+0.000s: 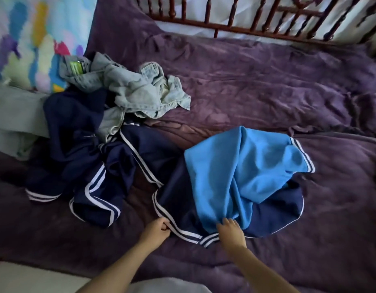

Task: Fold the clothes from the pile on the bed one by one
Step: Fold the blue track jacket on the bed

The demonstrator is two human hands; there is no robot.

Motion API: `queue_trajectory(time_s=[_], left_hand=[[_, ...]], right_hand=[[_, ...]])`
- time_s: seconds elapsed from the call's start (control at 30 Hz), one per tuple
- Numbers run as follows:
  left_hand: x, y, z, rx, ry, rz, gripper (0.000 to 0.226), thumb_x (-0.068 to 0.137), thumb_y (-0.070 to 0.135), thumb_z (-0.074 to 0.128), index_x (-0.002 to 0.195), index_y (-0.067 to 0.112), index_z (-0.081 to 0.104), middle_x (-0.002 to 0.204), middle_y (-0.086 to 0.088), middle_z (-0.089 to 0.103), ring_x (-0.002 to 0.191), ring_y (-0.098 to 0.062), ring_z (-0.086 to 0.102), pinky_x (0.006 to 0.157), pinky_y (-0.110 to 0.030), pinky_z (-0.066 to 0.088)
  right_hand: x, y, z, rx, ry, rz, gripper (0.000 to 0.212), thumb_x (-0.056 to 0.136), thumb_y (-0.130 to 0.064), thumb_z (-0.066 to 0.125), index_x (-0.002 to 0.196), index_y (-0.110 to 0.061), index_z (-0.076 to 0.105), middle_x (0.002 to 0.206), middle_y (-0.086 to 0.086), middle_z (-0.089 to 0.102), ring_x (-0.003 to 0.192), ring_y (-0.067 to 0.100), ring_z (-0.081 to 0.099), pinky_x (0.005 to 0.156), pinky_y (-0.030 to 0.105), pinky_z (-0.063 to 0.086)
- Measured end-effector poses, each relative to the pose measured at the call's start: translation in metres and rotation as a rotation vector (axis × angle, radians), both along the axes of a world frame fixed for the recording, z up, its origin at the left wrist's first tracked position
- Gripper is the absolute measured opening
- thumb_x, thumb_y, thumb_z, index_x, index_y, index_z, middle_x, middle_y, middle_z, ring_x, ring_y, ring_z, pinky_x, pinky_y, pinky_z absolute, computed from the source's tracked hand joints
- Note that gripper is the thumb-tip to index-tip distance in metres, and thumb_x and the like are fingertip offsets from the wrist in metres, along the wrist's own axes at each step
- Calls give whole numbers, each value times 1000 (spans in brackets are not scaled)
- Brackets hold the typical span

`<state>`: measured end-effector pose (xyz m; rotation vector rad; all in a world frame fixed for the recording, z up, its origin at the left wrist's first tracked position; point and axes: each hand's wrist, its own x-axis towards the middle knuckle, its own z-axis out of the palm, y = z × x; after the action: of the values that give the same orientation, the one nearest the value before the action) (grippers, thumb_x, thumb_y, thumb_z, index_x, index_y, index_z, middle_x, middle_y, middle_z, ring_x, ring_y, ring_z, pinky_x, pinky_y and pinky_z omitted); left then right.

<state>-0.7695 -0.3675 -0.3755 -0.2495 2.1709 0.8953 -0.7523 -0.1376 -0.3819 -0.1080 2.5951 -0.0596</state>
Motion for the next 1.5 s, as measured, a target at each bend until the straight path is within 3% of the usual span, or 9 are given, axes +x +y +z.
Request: queue_trajectory(time_s=[0.13,0.27,0.4,0.5,0.63,0.97,1.17,1.37,1.5], left_hand=[[3,19,-13,-141,226,-375,75,87,26,60,149,24,17,151,-5,24,136,-19,28,109,-29,30],[-1,50,3,-288,414,-546,93,80,42,65,151,22,8,156,-9,8,142,-26,16,113,-39,22],[-22,81,44,-100,971,-391,58,48,18,93,99,2,72,104,-18,67,92,-34,67,72,-43,56],[-43,97,87,113,1059,-364,22,57,4,85,70,-2,68,73,-11,67,68,-22,64,55,-26,51],[-66,106,148,262,1060,-241,30,73,15,74,60,-8,60,57,-17,56,53,-29,56,50,-39,45],[-93,123,242,471,1125,60,22,75,13,77,63,1,63,53,-3,57,52,-5,45,52,-24,37],[-86,128,246,518,1098,100,25,76,14,76,58,5,62,51,-7,56,51,-6,44,48,-22,35],[-92,107,261,512,1203,138,33,74,12,77,50,9,55,44,9,46,47,-2,36,46,-14,29],[-108,79,287,451,1354,176,44,72,11,79,45,21,46,38,11,41,43,1,38,45,-9,28]], right_hand=[[-16,15,11,-363,-110,-318,20,84,-8,56,99,-6,69,103,12,66,100,21,59,79,23,37],[-35,30,53,-750,-14,-426,11,79,2,62,86,0,71,66,-3,57,65,-1,50,59,10,34],[-58,53,99,-904,72,-522,12,82,8,60,87,-1,67,62,-11,51,50,-11,48,58,7,37],[-68,67,123,-995,168,-601,12,84,7,59,94,4,66,68,-2,55,52,-7,49,63,12,40],[-71,72,147,-1108,344,-714,18,87,4,58,102,-4,64,79,5,54,54,-4,49,60,10,41],[1,51,123,-821,945,-822,21,89,-1,51,108,2,59,104,4,54,105,30,51,91,33,38],[19,58,101,-399,784,-559,75,57,-10,86,124,4,56,122,20,59,113,38,56,85,48,49],[-13,87,127,-505,888,-783,18,72,1,70,90,-1,68,91,14,67,93,38,58,73,38,39],[-46,124,192,-766,1043,-965,17,82,0,61,97,-3,68,95,14,68,89,24,60,74,27,36]])
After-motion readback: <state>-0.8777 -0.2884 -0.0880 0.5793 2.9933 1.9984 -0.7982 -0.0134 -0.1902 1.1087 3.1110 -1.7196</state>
